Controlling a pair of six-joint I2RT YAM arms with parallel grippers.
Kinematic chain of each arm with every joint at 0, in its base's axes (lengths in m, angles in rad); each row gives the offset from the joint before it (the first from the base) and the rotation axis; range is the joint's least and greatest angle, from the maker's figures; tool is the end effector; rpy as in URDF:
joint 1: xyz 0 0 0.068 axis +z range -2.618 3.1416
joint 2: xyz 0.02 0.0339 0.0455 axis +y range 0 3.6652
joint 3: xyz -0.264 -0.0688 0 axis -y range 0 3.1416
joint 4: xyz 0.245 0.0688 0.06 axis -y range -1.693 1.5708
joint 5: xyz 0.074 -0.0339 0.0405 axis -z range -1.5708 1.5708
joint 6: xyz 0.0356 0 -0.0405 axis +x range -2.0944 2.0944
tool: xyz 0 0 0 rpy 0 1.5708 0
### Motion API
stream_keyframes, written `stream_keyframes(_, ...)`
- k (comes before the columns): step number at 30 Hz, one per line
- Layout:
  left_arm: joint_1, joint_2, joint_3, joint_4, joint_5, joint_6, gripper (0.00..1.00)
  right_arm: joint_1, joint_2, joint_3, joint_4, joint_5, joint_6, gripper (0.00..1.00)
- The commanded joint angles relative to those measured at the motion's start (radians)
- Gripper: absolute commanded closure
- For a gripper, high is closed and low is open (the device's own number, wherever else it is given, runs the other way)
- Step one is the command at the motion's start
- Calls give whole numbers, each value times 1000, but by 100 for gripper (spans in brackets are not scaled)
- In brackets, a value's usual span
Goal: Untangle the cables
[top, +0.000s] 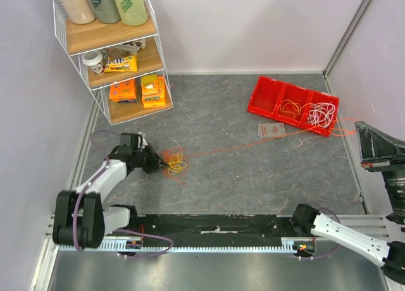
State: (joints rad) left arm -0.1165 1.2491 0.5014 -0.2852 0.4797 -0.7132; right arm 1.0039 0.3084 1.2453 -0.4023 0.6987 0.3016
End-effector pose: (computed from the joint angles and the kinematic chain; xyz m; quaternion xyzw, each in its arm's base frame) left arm 0.2077 -0.0409 0.1507 -0.2149 0.9136 -0.3136 0.1439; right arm -0.0063 -0.0525 0.4782 0.1192 0.5392 0.3611 0.7514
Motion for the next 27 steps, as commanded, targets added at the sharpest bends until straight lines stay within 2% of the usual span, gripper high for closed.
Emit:
stream_keyframes(1, 86, -192, 68, -153, -137, 49, 99, -2, 4, 69, 69, -77, -91, 100)
stream_keyframes(4, 115, -301, 141, -259, -252, 69, 98, -4, 0, 97, 69, -73, -111, 100)
stream_keyframes(5, 147, -330, 161, -278, -278, 72, 98, -2, -3, 104, 71, -73, -116, 100)
stream_keyframes(10, 159, -445, 232, -325, -412, 86, 92, -1, -5, 128, 82, -83, -127, 100)
stream_keyframes(21, 169, -444, 253, -362, -607, 113, 89, -2, 41, 236, 86, -131, -163, 100)
stream_keyframes(27, 172, -435, 213, -341, -678, 83, 92, -2, 118, 344, 74, -229, -164, 100)
